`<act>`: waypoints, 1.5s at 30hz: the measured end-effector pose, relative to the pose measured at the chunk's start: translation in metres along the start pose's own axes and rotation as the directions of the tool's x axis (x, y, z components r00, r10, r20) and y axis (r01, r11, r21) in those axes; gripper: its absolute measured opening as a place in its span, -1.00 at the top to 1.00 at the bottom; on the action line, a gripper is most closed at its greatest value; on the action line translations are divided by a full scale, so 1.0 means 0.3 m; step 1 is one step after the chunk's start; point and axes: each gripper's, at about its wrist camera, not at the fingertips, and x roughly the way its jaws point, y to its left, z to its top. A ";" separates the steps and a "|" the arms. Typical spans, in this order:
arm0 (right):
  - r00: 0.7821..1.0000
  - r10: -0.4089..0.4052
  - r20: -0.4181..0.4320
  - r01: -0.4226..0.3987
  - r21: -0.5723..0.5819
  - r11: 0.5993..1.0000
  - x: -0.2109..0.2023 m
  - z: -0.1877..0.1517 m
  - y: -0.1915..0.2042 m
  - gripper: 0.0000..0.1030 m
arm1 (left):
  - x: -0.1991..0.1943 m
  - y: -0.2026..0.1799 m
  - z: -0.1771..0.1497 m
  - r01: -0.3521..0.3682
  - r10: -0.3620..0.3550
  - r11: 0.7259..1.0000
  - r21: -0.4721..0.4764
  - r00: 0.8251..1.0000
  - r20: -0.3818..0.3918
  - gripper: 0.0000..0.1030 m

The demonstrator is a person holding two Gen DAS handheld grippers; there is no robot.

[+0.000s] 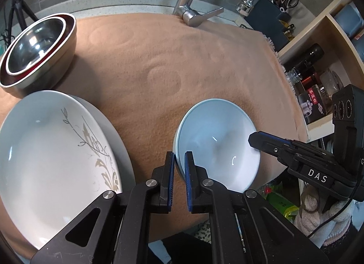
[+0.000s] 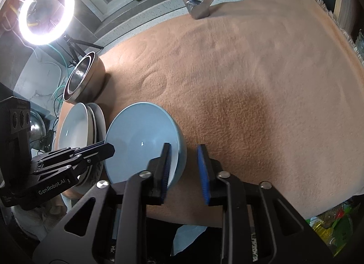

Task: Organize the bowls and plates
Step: 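Carry the pale blue bowl and lower it into the nested steel bowls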

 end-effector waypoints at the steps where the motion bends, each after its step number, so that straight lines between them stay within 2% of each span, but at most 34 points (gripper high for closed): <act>1: 1.000 0.006 -0.005 -0.006 0.002 1.000 0.005 0.001 -0.001 0.72 | 0.003 0.002 0.001 -0.001 0.001 1.000 0.000 1.000 -0.002 0.86; 4: 0.999 0.028 -0.019 -0.027 0.015 1.000 0.018 -0.001 -0.005 0.81 | 0.007 0.007 0.005 0.012 -0.012 1.000 -0.008 1.000 -0.008 0.85; 15: 0.999 0.023 -0.025 -0.023 0.026 0.999 0.012 0.013 0.006 0.82 | 0.003 0.012 0.008 0.018 -0.018 1.000 -0.008 1.000 -0.004 0.85; 20: 0.999 0.036 -0.020 -0.035 0.024 0.999 -0.003 0.046 0.032 0.82 | -0.040 0.025 0.022 0.029 -0.029 0.999 -0.020 0.999 0.026 0.85; 33: 0.997 0.076 0.020 -0.073 -0.107 0.992 -0.025 0.206 0.245 0.82 | -0.187 0.149 0.085 0.018 -0.006 0.996 -0.091 0.991 0.131 0.85; 45: 0.994 0.105 0.031 -0.095 -0.232 0.968 0.027 0.338 0.486 0.82 | -0.298 0.300 0.124 -0.017 0.056 0.984 -0.179 0.975 0.217 0.85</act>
